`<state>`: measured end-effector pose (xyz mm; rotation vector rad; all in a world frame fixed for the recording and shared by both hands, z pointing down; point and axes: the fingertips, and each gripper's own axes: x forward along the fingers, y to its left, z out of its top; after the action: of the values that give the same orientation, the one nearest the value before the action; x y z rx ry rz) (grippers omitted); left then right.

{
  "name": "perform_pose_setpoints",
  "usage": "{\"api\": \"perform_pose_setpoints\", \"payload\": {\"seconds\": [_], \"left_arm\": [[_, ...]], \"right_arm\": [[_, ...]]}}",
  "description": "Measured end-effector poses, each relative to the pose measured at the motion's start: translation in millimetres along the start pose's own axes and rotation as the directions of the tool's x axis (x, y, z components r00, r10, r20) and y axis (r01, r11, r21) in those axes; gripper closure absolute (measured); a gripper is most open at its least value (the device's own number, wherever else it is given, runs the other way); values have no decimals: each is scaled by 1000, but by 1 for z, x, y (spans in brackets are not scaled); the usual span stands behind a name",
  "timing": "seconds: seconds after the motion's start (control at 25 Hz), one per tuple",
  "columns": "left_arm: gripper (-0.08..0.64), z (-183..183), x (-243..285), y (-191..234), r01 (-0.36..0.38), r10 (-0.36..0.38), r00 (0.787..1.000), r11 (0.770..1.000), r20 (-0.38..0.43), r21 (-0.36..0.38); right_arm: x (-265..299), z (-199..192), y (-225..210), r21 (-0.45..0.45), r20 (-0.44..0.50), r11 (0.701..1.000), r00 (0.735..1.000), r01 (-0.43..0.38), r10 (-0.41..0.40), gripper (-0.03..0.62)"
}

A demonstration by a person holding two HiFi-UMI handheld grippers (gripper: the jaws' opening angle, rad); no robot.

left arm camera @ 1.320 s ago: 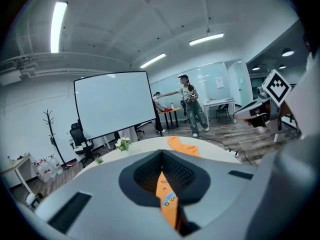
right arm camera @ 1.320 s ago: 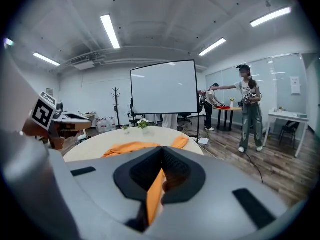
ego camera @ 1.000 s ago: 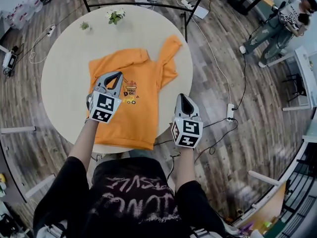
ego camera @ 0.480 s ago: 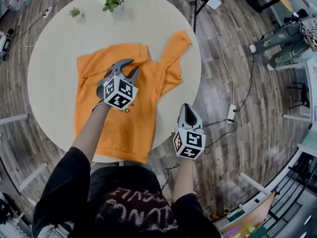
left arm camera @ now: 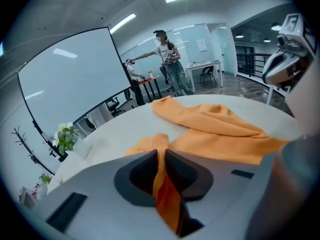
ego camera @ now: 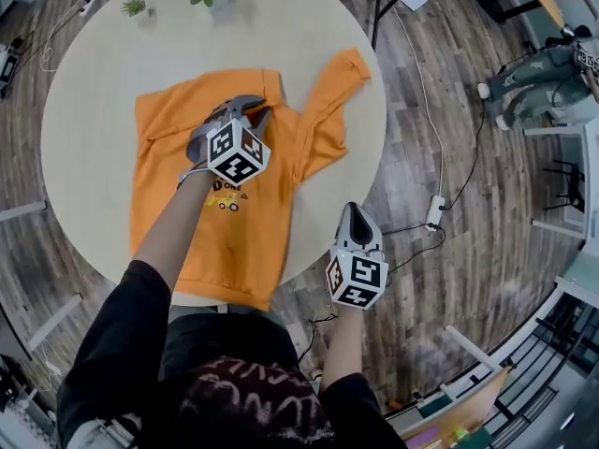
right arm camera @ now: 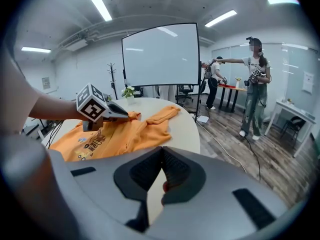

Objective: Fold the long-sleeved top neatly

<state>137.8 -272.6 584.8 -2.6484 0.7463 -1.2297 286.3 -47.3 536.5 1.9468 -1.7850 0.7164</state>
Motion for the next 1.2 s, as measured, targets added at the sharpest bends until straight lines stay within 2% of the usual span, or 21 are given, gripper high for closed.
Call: {"api": "perform_pose_setpoints", "payload": {"seconds": [0.12,0.28,0.4,0.52,0.76,0.96,1.2], "left_arm": [[507,8,-12,9,-23,24,999,1000,30,-12],[511,17,-43,38,-90,94,992,995,87,-51],[512,19,-74,71,-153,166,978,983,126,-104],[512,11,-112,109,-222,246,958,962,150,-161],[512,-42,-194,176,-322,378,911,902,163,-288],[512,-104,-257,211,-374,463,873,837,152,-399],[512,-173,-322,244,-417,519,843,797,142,-437]], "right_arm": [[-1,3,2,2,4,1000,1000,-7,7,588],[-1,16,13,-1,31,1000,999,-29,29,588],[0,26,24,-3,44,999,998,-45,45,588],[-1,35,41,-5,54,998,996,-64,64,588],[-4,36,85,-27,53,996,995,-88,89,588],[-10,36,130,-56,48,993,994,-100,103,588],[-16,45,190,-90,49,990,992,-111,116,588]]}}
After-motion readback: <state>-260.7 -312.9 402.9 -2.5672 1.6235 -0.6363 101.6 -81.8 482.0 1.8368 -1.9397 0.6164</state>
